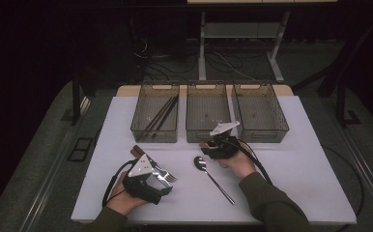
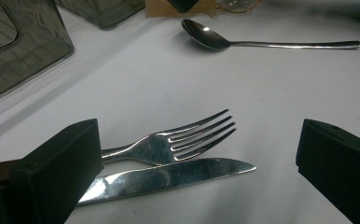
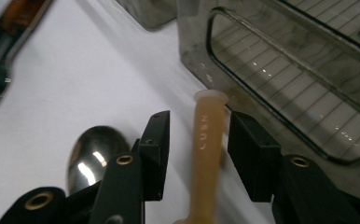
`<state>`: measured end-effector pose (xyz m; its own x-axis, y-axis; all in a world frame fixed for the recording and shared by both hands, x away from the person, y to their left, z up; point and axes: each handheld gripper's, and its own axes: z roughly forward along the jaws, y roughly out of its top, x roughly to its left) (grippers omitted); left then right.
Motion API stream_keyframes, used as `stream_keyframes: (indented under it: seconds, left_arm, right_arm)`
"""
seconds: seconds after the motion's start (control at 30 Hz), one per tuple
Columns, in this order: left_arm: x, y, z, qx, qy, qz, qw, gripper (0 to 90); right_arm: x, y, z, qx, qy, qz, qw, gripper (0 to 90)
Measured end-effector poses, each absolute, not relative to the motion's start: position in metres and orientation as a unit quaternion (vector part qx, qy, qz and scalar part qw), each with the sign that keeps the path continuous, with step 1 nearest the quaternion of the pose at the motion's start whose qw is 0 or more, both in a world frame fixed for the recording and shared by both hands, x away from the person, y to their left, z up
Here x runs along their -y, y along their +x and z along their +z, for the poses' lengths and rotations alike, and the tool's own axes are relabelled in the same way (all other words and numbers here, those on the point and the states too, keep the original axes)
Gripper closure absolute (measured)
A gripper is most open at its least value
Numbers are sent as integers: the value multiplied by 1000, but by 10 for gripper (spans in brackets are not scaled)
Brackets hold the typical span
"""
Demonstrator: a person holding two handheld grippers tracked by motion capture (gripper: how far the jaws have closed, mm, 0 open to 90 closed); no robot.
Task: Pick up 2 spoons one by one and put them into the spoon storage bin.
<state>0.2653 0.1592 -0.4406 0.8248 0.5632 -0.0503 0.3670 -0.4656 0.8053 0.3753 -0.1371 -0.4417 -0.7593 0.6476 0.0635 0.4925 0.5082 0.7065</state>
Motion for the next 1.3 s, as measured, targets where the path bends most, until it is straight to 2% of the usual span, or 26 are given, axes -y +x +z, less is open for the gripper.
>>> stream_keyframes:
  seconds: [0.57,1.3]
  left_arm:
    - [-159,265,-441,-275,849,110,439,0]
    - [-161,266,-442,-272,847,105,444,0]
  right_arm:
    - [132,385,-450,-872,317,357,109,718]
    - [138,381,-442,-873,317,359,94,730]
